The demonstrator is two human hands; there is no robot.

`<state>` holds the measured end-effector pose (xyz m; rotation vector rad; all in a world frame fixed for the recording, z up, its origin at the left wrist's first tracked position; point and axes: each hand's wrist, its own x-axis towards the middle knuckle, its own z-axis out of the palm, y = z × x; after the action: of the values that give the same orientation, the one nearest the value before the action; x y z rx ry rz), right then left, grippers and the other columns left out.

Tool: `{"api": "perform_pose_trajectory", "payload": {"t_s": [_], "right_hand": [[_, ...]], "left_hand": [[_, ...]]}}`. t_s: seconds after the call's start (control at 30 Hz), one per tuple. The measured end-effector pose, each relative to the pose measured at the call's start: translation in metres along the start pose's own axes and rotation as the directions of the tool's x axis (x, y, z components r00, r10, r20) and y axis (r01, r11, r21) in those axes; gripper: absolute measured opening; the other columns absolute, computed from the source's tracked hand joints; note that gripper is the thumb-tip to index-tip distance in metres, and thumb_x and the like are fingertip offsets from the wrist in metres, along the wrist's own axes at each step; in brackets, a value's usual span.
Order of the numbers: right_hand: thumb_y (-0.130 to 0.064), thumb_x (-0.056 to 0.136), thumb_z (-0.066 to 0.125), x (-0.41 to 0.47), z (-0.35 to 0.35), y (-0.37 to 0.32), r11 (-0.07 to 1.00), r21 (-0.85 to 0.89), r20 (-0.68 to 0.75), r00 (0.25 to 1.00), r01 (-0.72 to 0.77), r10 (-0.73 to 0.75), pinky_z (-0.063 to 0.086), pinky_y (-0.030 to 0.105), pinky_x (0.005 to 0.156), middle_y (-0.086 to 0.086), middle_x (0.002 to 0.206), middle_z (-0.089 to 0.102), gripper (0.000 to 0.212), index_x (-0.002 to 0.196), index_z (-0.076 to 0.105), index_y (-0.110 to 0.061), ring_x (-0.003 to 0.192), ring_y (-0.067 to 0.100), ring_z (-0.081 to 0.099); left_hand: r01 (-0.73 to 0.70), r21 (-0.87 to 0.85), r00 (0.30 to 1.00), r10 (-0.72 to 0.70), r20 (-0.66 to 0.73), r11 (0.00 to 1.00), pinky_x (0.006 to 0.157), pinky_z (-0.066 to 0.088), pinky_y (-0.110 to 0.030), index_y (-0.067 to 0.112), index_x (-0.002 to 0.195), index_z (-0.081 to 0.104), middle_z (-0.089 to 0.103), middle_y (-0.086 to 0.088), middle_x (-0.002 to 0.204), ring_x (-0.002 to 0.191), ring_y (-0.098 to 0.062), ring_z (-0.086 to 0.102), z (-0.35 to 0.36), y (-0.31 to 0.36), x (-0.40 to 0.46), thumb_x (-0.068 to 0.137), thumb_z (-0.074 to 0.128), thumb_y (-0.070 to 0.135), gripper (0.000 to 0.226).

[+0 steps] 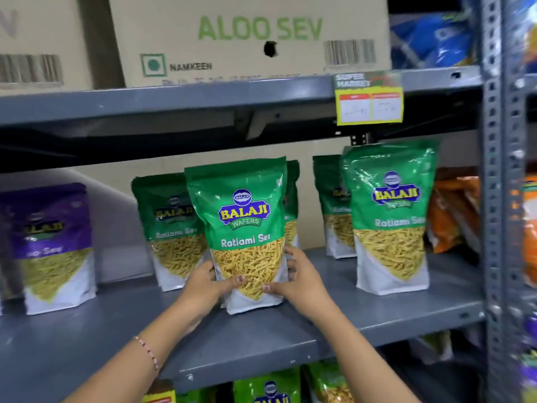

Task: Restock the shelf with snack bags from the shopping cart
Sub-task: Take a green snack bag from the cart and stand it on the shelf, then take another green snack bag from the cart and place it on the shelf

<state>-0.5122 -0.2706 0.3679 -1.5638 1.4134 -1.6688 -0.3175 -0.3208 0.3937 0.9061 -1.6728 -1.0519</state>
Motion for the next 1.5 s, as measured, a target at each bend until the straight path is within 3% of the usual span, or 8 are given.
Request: {"api": "perform_pose_trajectory", "payload": {"t_s": [0.47, 0.63, 0.77, 1.0, 1.1, 1.23, 1.37, 1.5], "right_hand": [[-0.014, 0.068, 0.085, -0.006, -0.006, 0.003, 1.000, -0.008, -0.029, 0.999, -0.026, 0.025, 0.051, 0.044, 0.097, 0.002, 0.129, 0.059, 0.072, 0.123, 0.043, -0.035, 0.118, 0.023, 0.059], [-0.008, 0.080, 0.075, -0.039, 0.002, -0.048, 0.963, -0.012, -0.184, 0.946, 0.270, -0.268, 0.048, 0.035, 0.094, 0.001, 0.130, 0.059, 0.057, 0.126, 0.047, -0.026, 0.115, 0.012, 0.058], [-0.002, 0.083, 0.069, -0.088, 0.061, -0.092, 0.894, 0.293, 0.236, 0.880, 0.339, -0.411, 0.055, 0.023, 0.085, 0.008, 0.098, 0.071, 0.030, 0.104, 0.060, -0.021, 0.094, 0.010, 0.069], [0.014, 0.081, 0.063, -0.203, 0.255, -0.019, 0.995, 0.070, 0.949, 0.302, 0.066, -0.087, 0.051, 0.011, 0.073, 0.000, 0.086, 0.072, 0.036, 0.090, 0.068, -0.020, 0.074, -0.001, 0.066], [0.015, 0.082, 0.056, -0.275, 0.334, 0.052, 0.978, -0.141, 0.989, -0.016, 0.157, 0.145, 0.044, 0.008, 0.059, -0.007, 0.074, 0.065, 0.032, 0.085, 0.073, -0.012, 0.060, -0.008, 0.061], [0.007, 0.086, 0.054, -0.363, 0.386, 0.121, 0.861, -0.047, 0.921, -0.312, 0.507, 0.235, 0.039, 0.012, 0.049, 0.013, 0.075, 0.070, 0.016, 0.087, 0.069, 0.001, 0.056, 0.009, 0.058], [-0.029, 0.080, 0.074, -0.433, 0.408, 0.138, 0.859, -0.205, 0.795, -0.432, 0.469, 0.426, 0.048, 0.026, 0.071, 0.013, 0.105, 0.072, 0.033, 0.105, 0.071, -0.008, 0.094, 0.024, 0.067], [-0.046, 0.072, 0.077, -0.477, 0.411, 0.136, 0.760, -0.053, 0.712, -0.509, 0.648, 0.484, 0.049, 0.031, 0.061, 0.011, 0.077, 0.063, 0.043, 0.085, 0.066, -0.007, 0.069, 0.025, 0.061]], "left_hand": [[0.038, 0.001, 0.998, -0.038, 0.042, 0.999, 0.104, 0.046, -0.043, 0.033, 0.105, 0.062, 0.070, 0.005, 0.119, 0.111, -0.015, 0.065, -0.009, 0.000, -0.005, 0.057, 0.091, 0.034, 0.056], [0.025, -0.097, 0.996, -0.032, -0.079, 0.995, 0.094, 0.052, -0.037, 0.016, 0.118, 0.058, 0.064, -0.009, 0.129, 0.107, -0.018, 0.064, -0.064, 0.021, -0.070, 0.069, 0.072, 0.009, 0.051], [0.203, -0.127, 0.974, -0.214, -0.072, 0.971, 0.076, 0.062, -0.037, 0.008, 0.111, 0.063, 0.072, -0.013, 0.115, 0.091, -0.029, 0.074, -0.142, 0.005, -0.175, 0.074, 0.066, 0.010, 0.038], [0.745, 0.083, 0.656, -0.702, -0.279, 0.662, 0.075, 0.056, -0.037, 0.019, 0.089, 0.073, 0.074, -0.010, 0.095, 0.091, -0.035, 0.068, -0.225, -0.163, -0.410, 0.075, 0.074, 0.012, 0.016], [0.900, 0.168, 0.436, -0.848, -0.300, 0.403, 0.079, 0.050, -0.014, 0.022, 0.094, 0.073, 0.073, -0.010, 0.098, 0.101, -0.031, 0.069, -0.216, -0.231, -0.522, 0.082, 0.070, 0.019, 0.013], [0.919, 0.349, 0.271, -0.934, -0.231, 0.181, 0.096, 0.042, -0.023, 0.009, 0.124, 0.058, 0.063, -0.016, 0.125, 0.119, -0.028, 0.058, -0.180, -0.284, -0.618, 0.083, 0.063, 0.013, 0.042], [0.894, 0.438, 0.275, -0.890, -0.363, 0.097, 0.076, 0.051, -0.026, 0.032, 0.110, 0.058, 0.073, -0.004, 0.103, 0.099, -0.026, 0.068, -0.171, -0.313, -0.661, 0.080, 0.057, 0.024, 0.031], [0.870, 0.490, 0.290, -0.859, -0.421, 0.053, 0.079, 0.052, -0.031, 0.026, 0.110, 0.065, 0.072, -0.009, 0.111, 0.103, -0.029, 0.067, -0.180, -0.321, -0.652, 0.083, 0.056, 0.025, 0.028]]}}
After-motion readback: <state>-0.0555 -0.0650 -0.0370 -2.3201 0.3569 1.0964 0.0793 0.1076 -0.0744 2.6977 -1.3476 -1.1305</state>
